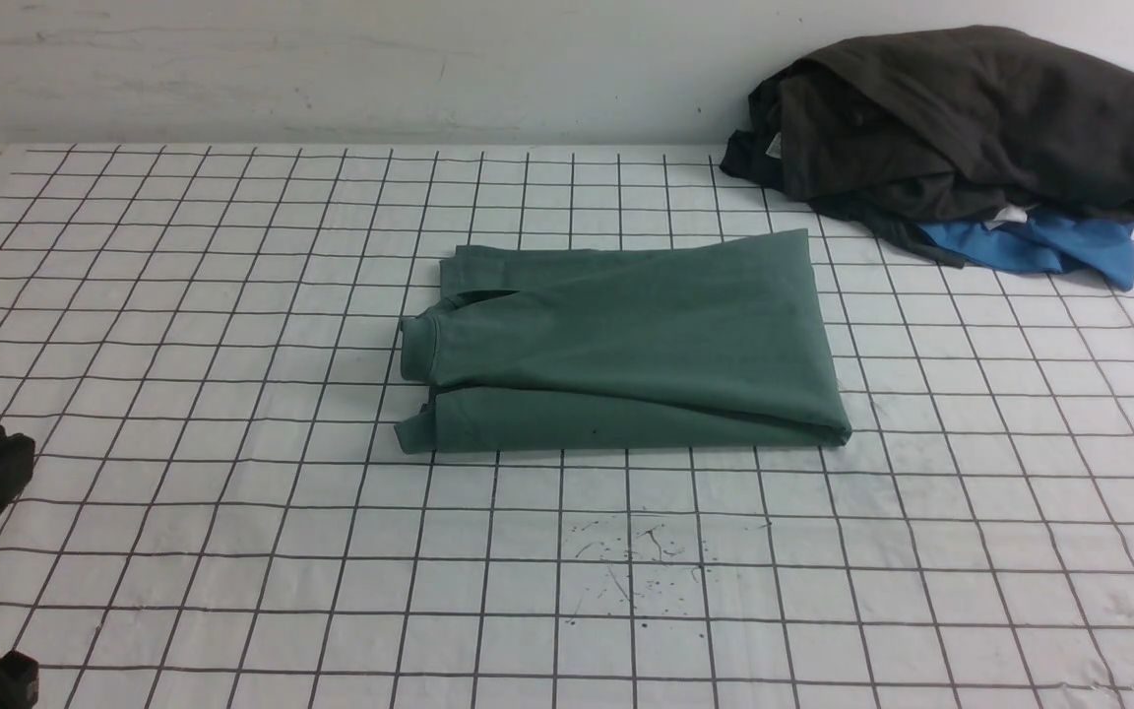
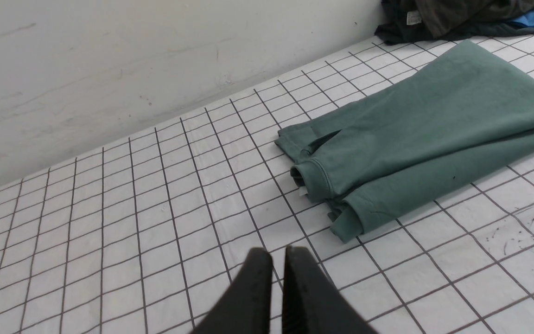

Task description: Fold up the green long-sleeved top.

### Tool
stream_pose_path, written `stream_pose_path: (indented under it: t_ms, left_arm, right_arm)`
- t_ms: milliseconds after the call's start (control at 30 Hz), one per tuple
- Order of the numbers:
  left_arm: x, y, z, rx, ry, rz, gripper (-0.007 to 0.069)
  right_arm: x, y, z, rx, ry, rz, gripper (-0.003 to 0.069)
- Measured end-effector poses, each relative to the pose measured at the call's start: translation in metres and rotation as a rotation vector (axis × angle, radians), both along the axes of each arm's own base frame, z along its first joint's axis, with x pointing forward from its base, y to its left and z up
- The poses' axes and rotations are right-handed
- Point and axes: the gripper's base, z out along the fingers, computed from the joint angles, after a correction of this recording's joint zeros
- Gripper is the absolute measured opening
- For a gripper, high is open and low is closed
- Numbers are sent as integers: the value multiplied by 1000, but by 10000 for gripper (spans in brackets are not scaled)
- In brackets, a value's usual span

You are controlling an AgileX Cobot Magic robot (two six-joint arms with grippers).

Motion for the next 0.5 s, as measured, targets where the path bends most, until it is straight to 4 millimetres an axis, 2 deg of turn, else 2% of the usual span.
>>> stream_pose_path:
  t_ms: [133, 200, 500]
  left_arm:
    - [0, 0, -1, 1, 7, -2, 22]
    - [0, 0, -1, 2, 10, -3, 22]
    - [0, -1, -2, -9, 21, -6, 22]
  right_arm:
    - [-27, -8, -17, 52, -139, 14, -13]
    - [-32, -10, -24, 55, -155, 7, -13]
    - [-28, -14, -42, 22, -22, -49, -13]
